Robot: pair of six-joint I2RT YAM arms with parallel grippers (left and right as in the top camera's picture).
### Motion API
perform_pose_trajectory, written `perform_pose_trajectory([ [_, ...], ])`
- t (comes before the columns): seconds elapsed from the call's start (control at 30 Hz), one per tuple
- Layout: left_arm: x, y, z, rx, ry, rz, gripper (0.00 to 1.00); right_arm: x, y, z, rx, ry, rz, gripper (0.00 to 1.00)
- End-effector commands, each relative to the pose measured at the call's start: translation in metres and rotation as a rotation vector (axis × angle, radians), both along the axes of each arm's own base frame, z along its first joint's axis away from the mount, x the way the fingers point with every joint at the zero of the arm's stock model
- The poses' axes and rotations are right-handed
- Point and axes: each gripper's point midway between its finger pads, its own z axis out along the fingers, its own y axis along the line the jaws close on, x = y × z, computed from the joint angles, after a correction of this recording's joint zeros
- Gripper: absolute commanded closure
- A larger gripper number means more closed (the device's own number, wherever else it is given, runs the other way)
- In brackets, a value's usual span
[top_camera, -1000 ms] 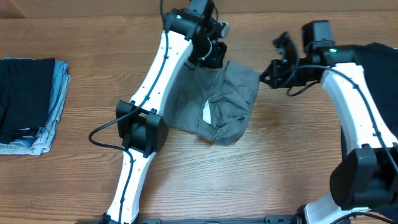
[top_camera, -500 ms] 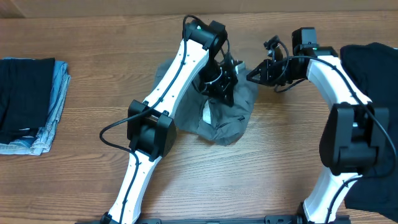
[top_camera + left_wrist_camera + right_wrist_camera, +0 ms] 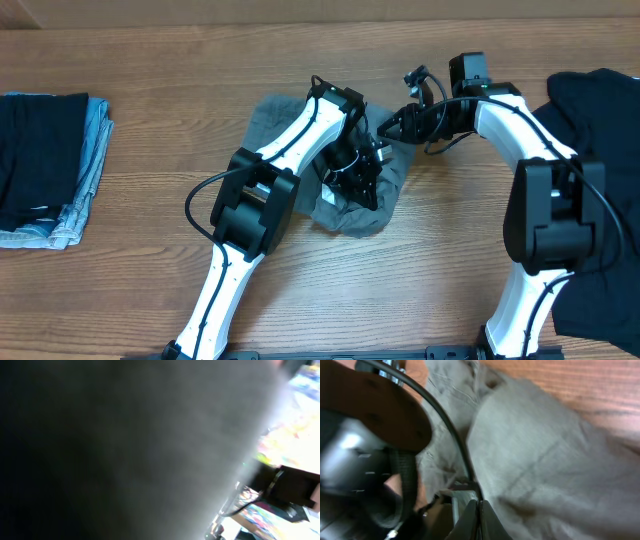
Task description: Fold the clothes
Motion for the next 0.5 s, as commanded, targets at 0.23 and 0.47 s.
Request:
perform_pose_trajectory([
  [0.23, 0.014, 0.037, -0.032, 0.303, -0.101, 0.022, 0.96, -0.001, -0.013, -0.067, 0.084, 0.221, -0.09, 0.96],
  [0.47, 0.012, 0.05, -0.034, 0.382, -0.102, 0.017, 0.96, 0.016, -0.037, -0.078, 0.049, 0.238, -0.197, 0.96],
])
